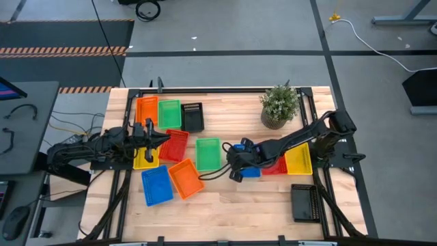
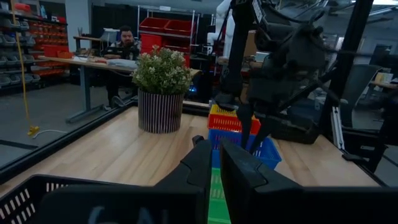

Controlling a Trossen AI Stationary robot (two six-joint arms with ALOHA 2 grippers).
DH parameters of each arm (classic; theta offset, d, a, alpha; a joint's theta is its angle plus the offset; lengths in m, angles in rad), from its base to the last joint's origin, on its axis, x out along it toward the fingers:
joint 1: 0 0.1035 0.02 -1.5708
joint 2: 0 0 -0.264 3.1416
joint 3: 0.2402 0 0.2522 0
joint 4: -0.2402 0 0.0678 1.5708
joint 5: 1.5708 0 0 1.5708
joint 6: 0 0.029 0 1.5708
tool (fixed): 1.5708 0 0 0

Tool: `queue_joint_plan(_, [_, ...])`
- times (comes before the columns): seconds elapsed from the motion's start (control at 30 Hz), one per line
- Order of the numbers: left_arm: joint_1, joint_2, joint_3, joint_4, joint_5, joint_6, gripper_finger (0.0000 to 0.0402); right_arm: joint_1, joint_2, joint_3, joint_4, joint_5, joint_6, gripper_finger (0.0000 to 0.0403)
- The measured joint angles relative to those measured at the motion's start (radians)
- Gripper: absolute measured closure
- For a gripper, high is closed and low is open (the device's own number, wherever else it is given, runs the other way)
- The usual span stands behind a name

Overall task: Stack baskets by color
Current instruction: Move the top blue bin beside the red bin to the centre of the table, then move the bottom green bin beside the blue bin to the centre of the table

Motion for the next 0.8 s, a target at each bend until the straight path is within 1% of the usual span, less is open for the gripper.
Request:
queue_joint_plan(0.13, [0.0, 0.0, 0.0, 0.002, 0.0, 0.0, 0.0368, 0.018, -0.041, 0.0, 0.01, 0.012, -0.035, 0.0339])
queue_joint_plan(0.27, [0.0, 0.0, 0.0, 0.001, 0.0, 0.0, 0.0371, 0.047, -0.065, 0.0, 0.081, 0.023, -0.08, 0.0339])
queue_joint_plan(0.4, [0.0, 0.0, 0.0, 0.001, 0.0, 0.0, 0.0368, 0.082, -0.06, 0.001, 0.239, 0.004, -0.166, 0.0339])
queue_joint_plan(0.63, [0.0, 0.0, 0.0, 0.001, 0.0, 0.0, 0.0363, 0.129, 0.024, 0.001, 0.609, -0.125, -0.314, 0.0339])
queue_joint_plan(0.7, [0.0, 0.0, 0.0, 0.0, 0.0, 0.0, 0.0365, 0.131, 0.052, 0.001, 0.668, -0.127, -0.333, 0.0338])
queue_joint_plan(0.8, [0.0, 0.0, 0.0, 0.0, 0.0, 0.0, 0.037, 0.119, 0.084, 0.001, 0.674, -0.103, -0.348, 0.0329])
